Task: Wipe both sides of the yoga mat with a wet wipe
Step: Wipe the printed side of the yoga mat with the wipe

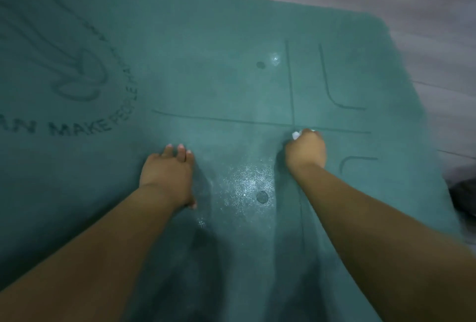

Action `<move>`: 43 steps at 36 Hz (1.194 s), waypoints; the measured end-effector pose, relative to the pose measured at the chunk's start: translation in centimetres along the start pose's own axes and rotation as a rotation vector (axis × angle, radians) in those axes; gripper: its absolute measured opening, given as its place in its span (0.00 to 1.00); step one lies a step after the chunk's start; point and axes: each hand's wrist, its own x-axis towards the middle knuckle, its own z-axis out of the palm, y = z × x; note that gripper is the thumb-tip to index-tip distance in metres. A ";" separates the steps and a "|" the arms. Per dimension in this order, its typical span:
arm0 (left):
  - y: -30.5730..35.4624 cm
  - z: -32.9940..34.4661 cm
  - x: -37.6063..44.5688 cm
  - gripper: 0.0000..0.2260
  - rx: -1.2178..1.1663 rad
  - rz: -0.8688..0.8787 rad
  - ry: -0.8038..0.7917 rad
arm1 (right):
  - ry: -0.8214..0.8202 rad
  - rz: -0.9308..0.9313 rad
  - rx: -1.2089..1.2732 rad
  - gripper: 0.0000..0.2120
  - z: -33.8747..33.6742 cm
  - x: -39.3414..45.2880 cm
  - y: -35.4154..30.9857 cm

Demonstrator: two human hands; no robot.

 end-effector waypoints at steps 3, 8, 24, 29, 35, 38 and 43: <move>-0.4 0.3 0.1 0.50 0.006 0.010 0.012 | -0.095 -0.230 -0.030 0.16 3.2 -1.6 -3.8; -0.4 0.1 0.2 0.50 0.014 0.007 0.031 | -0.370 -0.838 -0.259 0.22 6.0 -4.8 -7.1; -0.3 0.2 -0.1 0.50 -0.049 -0.016 0.011 | -0.085 -0.380 -0.109 0.19 3.7 -6.1 -0.2; -0.4 0.7 -0.4 0.48 -0.042 -0.003 0.066 | -0.438 -1.128 -0.164 0.15 5.3 -11.9 -1.0; -0.4 0.9 0.0 0.49 -0.033 0.001 0.049 | -0.015 -0.491 -0.160 0.13 0.5 -2.8 6.5; -0.4 0.9 0.2 0.50 -0.040 -0.007 0.033 | 0.114 -0.131 -0.054 0.14 -1.1 -1.3 7.2; -0.2 0.8 0.0 0.49 -0.031 -0.017 0.030 | -0.029 -0.340 -0.106 0.16 3.9 -9.3 3.0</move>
